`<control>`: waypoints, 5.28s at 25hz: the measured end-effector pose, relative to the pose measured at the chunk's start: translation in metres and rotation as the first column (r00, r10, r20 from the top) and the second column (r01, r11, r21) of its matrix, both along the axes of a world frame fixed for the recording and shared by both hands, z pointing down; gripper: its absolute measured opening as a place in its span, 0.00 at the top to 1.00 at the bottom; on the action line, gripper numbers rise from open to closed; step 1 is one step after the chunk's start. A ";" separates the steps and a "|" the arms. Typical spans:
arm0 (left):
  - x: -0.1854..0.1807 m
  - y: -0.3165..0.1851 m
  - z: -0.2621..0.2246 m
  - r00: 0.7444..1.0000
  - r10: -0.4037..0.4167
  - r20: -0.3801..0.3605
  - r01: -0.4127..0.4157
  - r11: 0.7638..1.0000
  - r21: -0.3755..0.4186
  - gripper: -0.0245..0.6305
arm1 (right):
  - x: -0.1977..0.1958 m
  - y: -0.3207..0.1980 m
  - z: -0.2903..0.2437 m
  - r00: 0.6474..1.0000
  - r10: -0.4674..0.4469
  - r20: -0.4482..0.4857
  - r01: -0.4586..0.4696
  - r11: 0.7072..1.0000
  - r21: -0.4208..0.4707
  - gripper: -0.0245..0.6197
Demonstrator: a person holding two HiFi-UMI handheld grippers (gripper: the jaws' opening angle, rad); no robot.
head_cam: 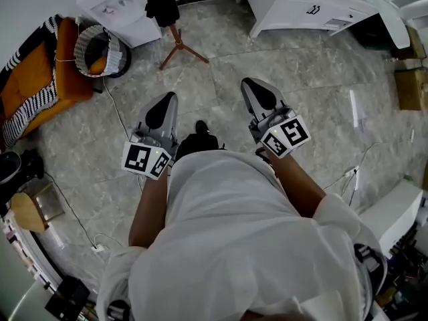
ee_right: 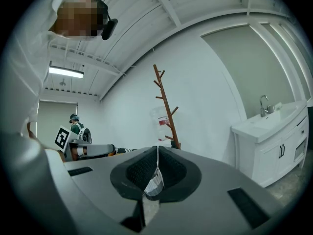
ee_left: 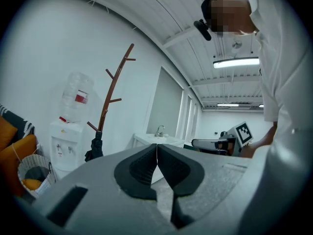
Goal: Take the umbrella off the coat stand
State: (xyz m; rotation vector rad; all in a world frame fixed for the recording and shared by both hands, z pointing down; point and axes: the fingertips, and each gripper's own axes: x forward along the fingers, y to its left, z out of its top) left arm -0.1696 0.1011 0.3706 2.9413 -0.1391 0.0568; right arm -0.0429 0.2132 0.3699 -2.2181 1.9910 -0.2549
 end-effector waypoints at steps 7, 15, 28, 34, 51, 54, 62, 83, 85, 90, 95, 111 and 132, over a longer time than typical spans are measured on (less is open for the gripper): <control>0.033 -0.060 0.005 1.000 0.021 -0.016 -0.022 1.000 -0.015 0.94 | 0.028 -0.067 -0.009 1.000 -0.001 -0.022 0.002 1.000 0.014 0.93; 0.079 -0.083 0.018 0.999 0.030 -0.015 -0.031 0.998 -0.059 0.94 | 0.081 -0.085 -0.014 0.999 0.018 -0.045 -0.018 1.000 0.002 0.93; 0.171 -0.131 0.026 0.973 -0.230 -0.015 0.223 0.957 -0.187 0.94 | 0.221 -0.138 -0.007 0.990 -0.144 -0.003 0.143 0.988 0.056 0.93; 0.216 -0.119 0.002 0.933 -0.359 0.002 0.356 0.923 -0.147 0.94 | 0.268 -0.146 -0.015 0.942 -0.337 0.002 0.336 0.940 0.049 0.93; 0.232 -0.128 0.015 0.816 -0.574 0.070 0.578 0.809 -0.102 0.94 | 0.304 -0.204 0.013 0.832 -0.552 0.051 0.551 0.834 0.027 0.93; 0.227 -0.149 0.022 0.805 -0.590 0.067 0.594 0.801 -0.080 0.94 | 0.300 -0.218 0.013 0.824 -0.566 0.042 0.566 0.825 0.013 0.93; 0.220 -0.220 0.039 0.786 -0.614 0.075 0.618 0.785 -0.044 0.93 | 0.306 -0.271 0.010 0.817 -0.576 0.005 0.576 0.816 -0.054 0.93; 0.262 -0.374 0.102 0.856 -0.475 0.202 0.493 0.869 -0.043 0.64 | 0.291 -0.427 0.015 0.803 -0.596 -0.012 0.590 0.797 -0.129 0.93; 0.268 -0.380 0.107 0.862 -0.456 0.221 0.474 0.880 -0.037 0.61 | 0.290 -0.432 0.016 0.792 -0.611 -0.014 0.603 0.786 -0.136 0.93; 0.276 -0.386 0.113 0.872 -0.424 0.244 0.446 0.894 -0.039 0.60 | 0.285 -0.450 0.017 0.757 -0.653 -0.017 0.644 0.751 -0.143 0.93; 0.282 -0.387 0.117 0.869 -0.429 0.245 0.453 0.890 -0.048 0.61 | 0.279 -0.467 0.015 0.739 -0.674 -0.011 0.666 0.733 -0.136 0.93; 0.274 -0.382 0.083 0.885 -0.418 0.204 0.427 0.904 -0.002 0.65 | 0.257 -0.470 0.021 0.704 -0.710 0.004 0.703 0.696 -0.145 0.93; 0.237 -0.350 0.018 0.885 -0.456 0.089 0.455 0.890 0.037 0.67 | 0.239 -0.459 0.018 0.692 -0.722 -0.002 0.716 0.686 -0.130 0.93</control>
